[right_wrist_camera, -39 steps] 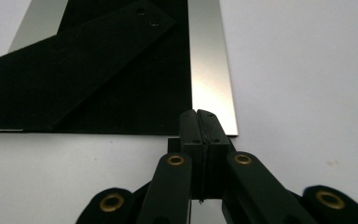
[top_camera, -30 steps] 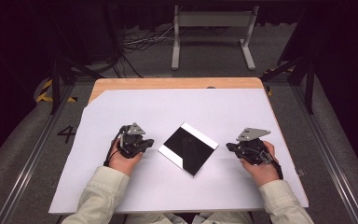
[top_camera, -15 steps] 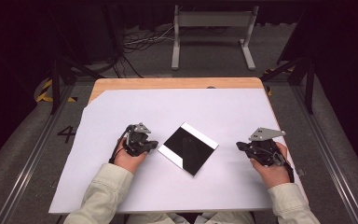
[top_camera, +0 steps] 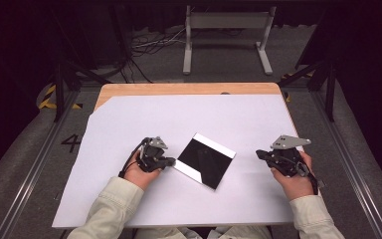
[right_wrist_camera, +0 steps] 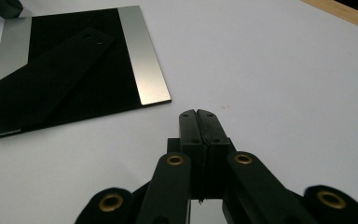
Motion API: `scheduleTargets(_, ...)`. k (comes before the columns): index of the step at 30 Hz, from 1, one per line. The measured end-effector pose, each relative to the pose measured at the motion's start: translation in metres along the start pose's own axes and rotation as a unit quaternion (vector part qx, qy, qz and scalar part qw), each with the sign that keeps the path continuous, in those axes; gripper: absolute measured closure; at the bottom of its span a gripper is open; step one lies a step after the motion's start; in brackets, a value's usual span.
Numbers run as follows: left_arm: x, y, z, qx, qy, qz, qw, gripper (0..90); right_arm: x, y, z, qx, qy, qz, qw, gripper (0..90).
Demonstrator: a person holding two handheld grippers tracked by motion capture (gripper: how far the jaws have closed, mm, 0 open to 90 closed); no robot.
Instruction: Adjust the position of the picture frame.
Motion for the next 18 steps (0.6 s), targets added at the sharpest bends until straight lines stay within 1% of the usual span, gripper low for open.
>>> scheduleTargets(1,0.0,-0.004,0.0,0.003,0.002,-0.005,1.0,90.0,-0.001,0.0,0.0,0.0,0.0,0.0,1.0,89.7)
scheduleTargets(3,0.0,-0.01,0.001,0.011,0.004,-0.008,0.9999,90.0,-0.002,-0.001,0.0,0.001,-0.001,-0.001,1.0,89.7)
scheduleTargets(6,0.0,-0.018,0.004,0.029,0.007,-0.012,0.9995,90.0,-0.002,-0.002,0.0,0.003,-0.002,-0.001,1.0,89.7)
scheduleTargets(7,0.0,-0.018,0.004,0.029,0.007,-0.012,0.9995,90.0,-0.003,-0.002,0.0,0.002,-0.002,-0.002,1.0,89.7)
scheduleTargets(8,0.001,-0.025,0.005,0.038,0.008,-0.017,0.9991,90.0,-0.003,-0.003,0.0,0.003,-0.002,-0.001,1.0,89.7)
scheduleTargets(9,0.001,-0.025,0.005,0.038,0.008,-0.017,0.9991,90.0,-0.003,-0.003,0.0,0.003,-0.002,-0.001,1.0,89.7)
scheduleTargets(10,0.001,-0.03,0.006,0.044,0.009,-0.02,0.9988,90.0,-0.003,-0.003,0.0,0.004,-0.003,-0.001,1.0,89.7)
scheduleTargets(12,0.001,-0.032,0.006,0.046,0.01,-0.023,0.9986,90.0,-0.003,-0.003,-0.001,0.005,-0.003,-0.001,1.0,89.7)
scheduleTargets(14,0.002,-0.038,0.006,0.049,0.01,-0.026,0.9984,90.0,-0.004,-0.004,-0.001,0.005,-0.003,-0.001,1.0,89.6)
scheduleTargets(18,0.002,-0.048,0.007,0.063,0.01,-0.036,0.9973,90.0,-0.005,-0.004,-0.001,0.007,-0.004,0.0,1.0,89.6)
Point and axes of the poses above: each handheld gripper's, and its own axes: x roughly forward along the jaws, z roughly out of its top, y roughly to its left, the point moved 10 cm from there along x, roughly forward along the jaws, and after that the axes turned 12 degrees about z, right-handed, at the moved point
